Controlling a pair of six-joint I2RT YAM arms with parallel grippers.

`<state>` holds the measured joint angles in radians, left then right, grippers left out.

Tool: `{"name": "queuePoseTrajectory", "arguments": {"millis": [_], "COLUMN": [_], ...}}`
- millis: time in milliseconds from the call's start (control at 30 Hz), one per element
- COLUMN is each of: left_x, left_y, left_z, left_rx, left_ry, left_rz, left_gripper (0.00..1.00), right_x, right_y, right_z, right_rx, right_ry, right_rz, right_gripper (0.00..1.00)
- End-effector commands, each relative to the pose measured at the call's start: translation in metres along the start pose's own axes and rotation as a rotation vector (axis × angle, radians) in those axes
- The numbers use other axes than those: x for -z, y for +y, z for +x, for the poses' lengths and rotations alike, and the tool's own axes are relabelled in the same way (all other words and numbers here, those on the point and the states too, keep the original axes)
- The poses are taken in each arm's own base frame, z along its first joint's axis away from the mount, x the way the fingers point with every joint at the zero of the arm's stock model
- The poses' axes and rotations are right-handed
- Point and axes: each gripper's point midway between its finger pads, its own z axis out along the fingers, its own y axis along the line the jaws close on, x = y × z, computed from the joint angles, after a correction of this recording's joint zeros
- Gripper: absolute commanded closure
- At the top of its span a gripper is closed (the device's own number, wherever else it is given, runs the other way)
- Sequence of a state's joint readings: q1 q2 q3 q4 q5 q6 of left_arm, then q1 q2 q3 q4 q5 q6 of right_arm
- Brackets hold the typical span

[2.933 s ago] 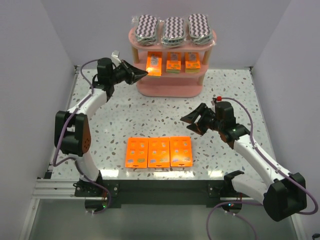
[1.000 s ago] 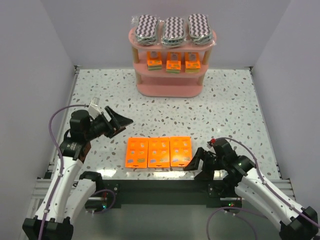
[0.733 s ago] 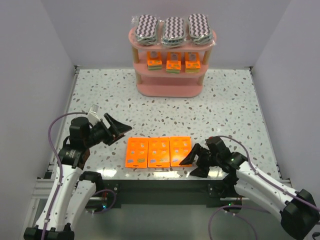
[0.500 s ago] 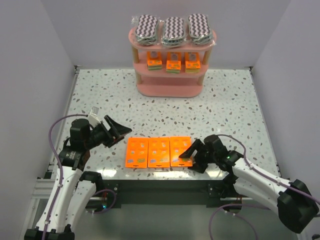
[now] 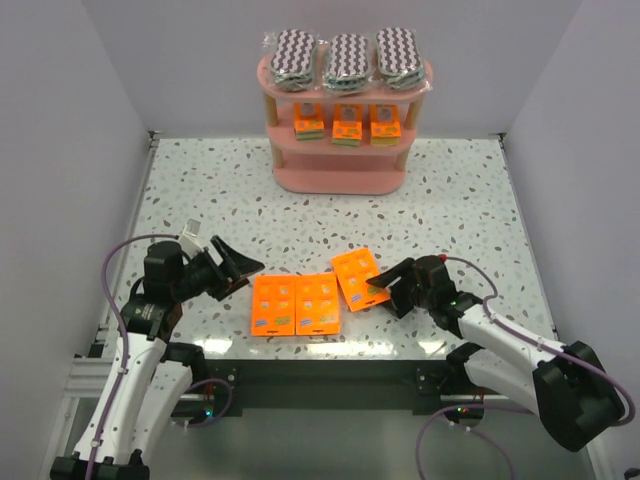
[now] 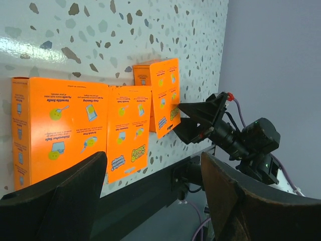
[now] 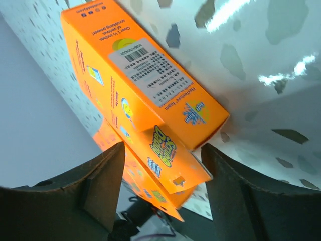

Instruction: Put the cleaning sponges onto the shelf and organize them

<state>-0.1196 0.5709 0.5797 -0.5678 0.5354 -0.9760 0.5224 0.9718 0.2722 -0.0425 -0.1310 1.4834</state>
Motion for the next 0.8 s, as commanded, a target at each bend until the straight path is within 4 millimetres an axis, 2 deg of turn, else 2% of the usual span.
{"name": "queuePoseTrajectory", "arguments": {"millis": [0,133,333,367,433,467,600,767], "left_x": [0.0,-0.001,-0.004,-0.005,-0.006,-0.006,-0.006,-0.005], "left_y": [0.002,0.008,0.012,0.013,0.013,0.011,0.01,0.006], "left_z": [0.002,0.005,0.009,0.009,0.009,0.008,0.007,0.005], "left_rx": [-0.005,-0.002,0.004,0.005,0.003,0.004,0.001,-0.005], "left_ry": [0.01,0.021,0.035,0.036,0.039,0.04,0.042,0.039], "left_rz": [-0.001,-0.011,-0.01,-0.011,-0.01,-0.008,-0.005,-0.004], "left_gripper": [0.2,0.2,0.2,0.2,0.21,0.21,0.21,0.21], "right_x": [0.001,-0.005,-0.012,-0.012,-0.011,-0.011,-0.004,0.015], "right_y": [0.049,0.056,0.049,0.049,0.053,0.056,0.079,0.127], "right_z": [-0.014,-0.01,-0.007,-0.007,-0.007,-0.007,-0.007,-0.013], "right_rx": [0.012,0.036,0.033,0.035,0.033,0.031,0.038,0.051], "right_ry": [-0.037,0.0,0.019,0.021,0.025,0.024,0.024,0.011], "right_rz": [-0.132,-0.145,-0.117,-0.117,-0.132,-0.14,-0.206,-0.365], "right_gripper": [0.36,0.51,0.74,0.82,0.91,1.0,1.0,1.0]}}
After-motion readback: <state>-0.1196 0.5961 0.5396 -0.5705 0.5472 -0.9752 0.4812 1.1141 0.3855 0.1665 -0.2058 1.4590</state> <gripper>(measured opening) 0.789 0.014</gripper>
